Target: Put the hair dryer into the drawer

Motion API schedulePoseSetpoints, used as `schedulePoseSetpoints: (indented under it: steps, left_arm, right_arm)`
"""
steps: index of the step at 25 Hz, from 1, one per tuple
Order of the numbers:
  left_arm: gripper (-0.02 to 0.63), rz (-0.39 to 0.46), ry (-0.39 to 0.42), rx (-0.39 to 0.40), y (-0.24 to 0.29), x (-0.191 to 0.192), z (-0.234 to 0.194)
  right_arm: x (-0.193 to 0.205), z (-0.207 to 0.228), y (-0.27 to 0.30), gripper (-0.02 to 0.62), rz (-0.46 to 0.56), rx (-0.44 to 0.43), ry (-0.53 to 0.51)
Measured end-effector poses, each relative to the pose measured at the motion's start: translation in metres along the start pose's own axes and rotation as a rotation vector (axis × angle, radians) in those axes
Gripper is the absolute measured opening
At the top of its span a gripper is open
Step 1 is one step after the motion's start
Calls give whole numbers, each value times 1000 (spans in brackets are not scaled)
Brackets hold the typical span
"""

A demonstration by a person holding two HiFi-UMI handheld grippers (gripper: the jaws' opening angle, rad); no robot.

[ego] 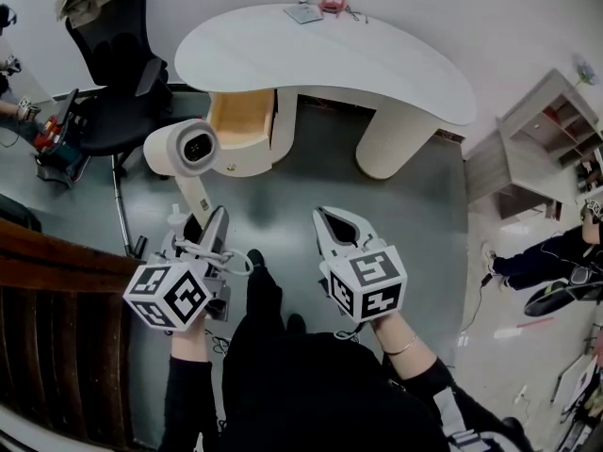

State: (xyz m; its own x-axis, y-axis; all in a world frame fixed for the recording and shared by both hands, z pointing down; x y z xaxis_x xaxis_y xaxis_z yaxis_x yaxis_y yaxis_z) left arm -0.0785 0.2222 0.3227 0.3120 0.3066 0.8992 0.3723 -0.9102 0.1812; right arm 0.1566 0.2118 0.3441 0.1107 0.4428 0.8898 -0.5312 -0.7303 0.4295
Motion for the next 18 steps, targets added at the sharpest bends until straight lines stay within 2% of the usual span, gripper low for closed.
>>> schedulePoseSetpoints:
  steps: [18]
  left_arm:
    - [169, -93, -26, 60, 122, -58, -127]
  right_arm:
    - [-73, 13, 173, 5, -59, 59, 32]
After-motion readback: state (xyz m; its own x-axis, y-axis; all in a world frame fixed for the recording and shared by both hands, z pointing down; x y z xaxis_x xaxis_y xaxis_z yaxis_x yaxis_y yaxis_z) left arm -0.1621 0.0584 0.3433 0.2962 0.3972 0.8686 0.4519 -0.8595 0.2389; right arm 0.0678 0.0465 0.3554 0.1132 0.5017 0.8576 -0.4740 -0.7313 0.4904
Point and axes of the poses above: the fingertips, and each gripper's own axes: y forward along the fingers, z to its right, x out of its underside, the point moved 6 cm from there along -y, backward along the fingers, and after that the axes turned 3 degrees about y, right-handed, at the moved point
